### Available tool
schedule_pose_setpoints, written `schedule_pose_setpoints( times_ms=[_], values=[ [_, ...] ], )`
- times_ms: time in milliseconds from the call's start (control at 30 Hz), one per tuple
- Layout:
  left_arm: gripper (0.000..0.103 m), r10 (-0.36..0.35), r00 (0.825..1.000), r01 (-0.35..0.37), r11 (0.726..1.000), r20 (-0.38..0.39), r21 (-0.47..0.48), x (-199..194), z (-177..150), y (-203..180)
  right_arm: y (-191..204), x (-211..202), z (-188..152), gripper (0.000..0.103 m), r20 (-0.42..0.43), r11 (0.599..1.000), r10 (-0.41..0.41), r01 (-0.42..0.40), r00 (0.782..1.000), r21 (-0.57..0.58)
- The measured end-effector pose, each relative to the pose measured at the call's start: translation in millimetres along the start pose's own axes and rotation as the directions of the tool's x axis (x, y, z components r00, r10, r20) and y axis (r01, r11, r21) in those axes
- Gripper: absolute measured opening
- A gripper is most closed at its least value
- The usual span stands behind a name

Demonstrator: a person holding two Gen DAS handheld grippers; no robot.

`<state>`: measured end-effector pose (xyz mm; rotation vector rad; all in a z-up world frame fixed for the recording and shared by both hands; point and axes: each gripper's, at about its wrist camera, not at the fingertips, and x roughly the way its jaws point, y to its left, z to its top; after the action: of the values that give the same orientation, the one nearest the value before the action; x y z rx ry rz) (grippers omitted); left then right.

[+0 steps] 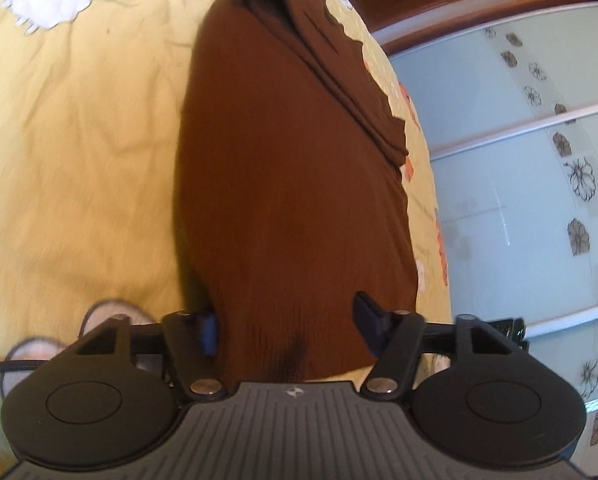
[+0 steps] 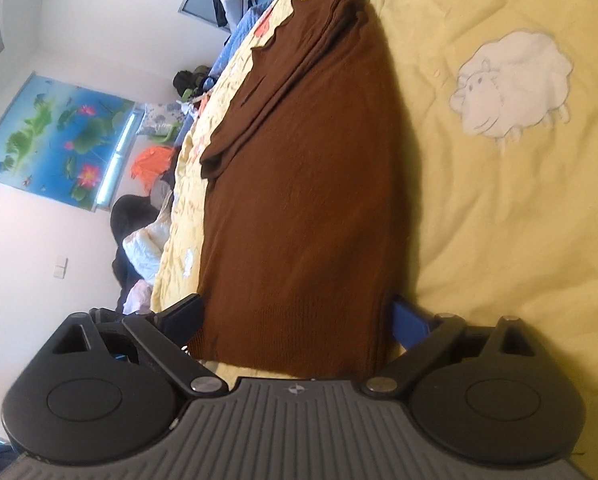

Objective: Fold small clothes
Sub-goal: 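Move both open grippers to the long side edge of the sweater, then grasp the side edge with both grippers and fold it over the body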

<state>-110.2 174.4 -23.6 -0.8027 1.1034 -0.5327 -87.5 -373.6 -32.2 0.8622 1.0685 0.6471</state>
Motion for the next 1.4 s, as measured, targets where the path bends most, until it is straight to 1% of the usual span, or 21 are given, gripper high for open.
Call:
schedule_pose_setpoints(
  times_ms=[33,67,100,233,333,400,433,467,500,533,567,600,700,767,833,933,1033,1100,1167,1267,1400],
  values=[
    [0.045,0.015,1.0,-0.015,1.0,0.003,-0.003,-1.4,-2.4,1.5,2.0,1.8,-0.5,0.097,-0.009,1.0,-0.001,0.001,1.0,-0.007],
    [0.034,0.033,0.999,-0.032,0.999,0.005,-0.012,-2.1,-3.9,3.0,4.3,4.5,-0.3,0.097,-0.015,1.0,-0.002,0.002,1.0,-0.013],
    [0.03,0.039,0.999,-0.039,0.999,0.006,-0.021,-3.4,-5.4,5.1,5.7,6.4,-0.3,0.097,-0.021,1.0,-0.002,0.001,1.0,-0.014],
    [0.03,0.049,0.999,-0.049,0.999,-0.004,-0.006,-5.5,-11.3,3.8,7.5,8.9,-0.2,0.097,-0.034,1.0,0.004,-0.004,0.999,-0.007],
    [0.03,0.045,0.999,-0.045,0.999,-0.014,0.004,-0.7,-12.8,2.1,0.6,5.4,1.3,0.096,-0.033,0.999,0.036,-0.035,0.999,0.042],
    [0.029,0.053,0.999,-0.053,0.999,-0.007,0.008,-0.1,-11.3,1.3,-3.2,3.6,1.7,0.092,-0.02,0.997,0.046,-0.045,0.999,0.07],
    [0.026,0.068,0.998,-0.068,0.998,0.001,0.015,0.6,-10.6,0.2,-3.9,3.8,1.4,0.089,-0.018,0.997,0.038,-0.036,0.999,0.075],
    [0.015,0.091,0.996,-0.091,0.996,0.002,0.025,0.6,-10.1,-0.1,-4.1,4.4,0.8,0.08,-0.019,0.997,0.018,-0.016,1.0,0.073],
    [0.006,0.118,0.993,-0.118,0.992,0.0,0.036,2.0,-8.7,-1.3,-4.4,6.0,0.1,0.064,-0.023,0.998,-0.011,0.013,1.0,0.065],
    [0.006,0.127,0.992,-0.127,0.991,0.001,0.043,2.5,-7.6,-1.9,-5.9,7.3,-0.6,0.053,-0.032,0.997,-0.037,0.039,0.999,0.062],
    [0.006,0.131,0.991,-0.131,0.99,0.004,0.051,2.4,-7.0,-2.6,-9.2,7.8,-1.4,0.03,-0.042,0.996,-0.064,0.067,0.997,0.063],
    [0.005,0.142,0.99,-0.142,0.987,0.004,0.07,2.6,-6.7,-5.0,-12.6,8.9,-2.8,0.015,-0.046,0.994,-0.085,0.088,0.995,0.066],
    [0.005,0.165,0.986,-0.165,0.978,0.011,0.131,3.2,-4.6,-16.2,-18.1,7.6,-7.9,0.014,-0.034,0.995,-0.074,0.076,0.997,0.068],
    [0.005,0.143,0.99,-0.144,0.979,0.02,0.144,2.0,1.6,-21.8,-13.4,6.6,-7.6,0.014,-0.022,0.996,-0.072,0.073,0.997,0.042],
    [0.005,0.108,0.992,-0.116,0.98,0.06,0.16,-4.8,14.7,-27.2,-7.9,6.0,0.4,0.014,-0.001,0.998,-0.044,0.044,0.999,0.044],
    [0.005,0.052,0.988,-0.079,0.979,0.145,0.187,-13.4,47.7,-38.7,7.1,7.3,29.4,0.014,0.054,1.0,0.014,-0.015,0.998,0.013],
    [0.005,0.017,0.963,-0.079,0.972,0.27,0.222,-14.4,94.9,-54.3,22.5,12.4,73.1,0.014,0.124,0.997,0.079,-0.076,0.989,-0.029],
    [0.005,0.006,0.945,-0.083,0.971,0.328,0.223,-8.2,129.6,-61.3,28.6,18.5,108.4,0.014,0.173,0.992,0.119,-0.113,0.978,-0.049],
    [0.005,0.0,0.936,-0.08,0.974,0.353,0.212,3.3,167.8,-64.6,30.5,26.4,146.1,0.014,0.216,0.99,0.137,-0.127,0.967,-0.059],
    [0.005,0.012,0.929,-0.092,0.976,0.369,0.198,25.5,220.0,-69.4,26.6,46.1,202.3,0.014,0.255,0.988,0.153,-0.148,0.955,-0.036],
    [0.005,0.036,0.92,-0.124,0.971,0.39,0.204,54.4,275.3,-77.0,16.4,76.7,268.3,0.014,0.274,0.991,0.13,-0.133,0.953,-0.007]
  ],
)
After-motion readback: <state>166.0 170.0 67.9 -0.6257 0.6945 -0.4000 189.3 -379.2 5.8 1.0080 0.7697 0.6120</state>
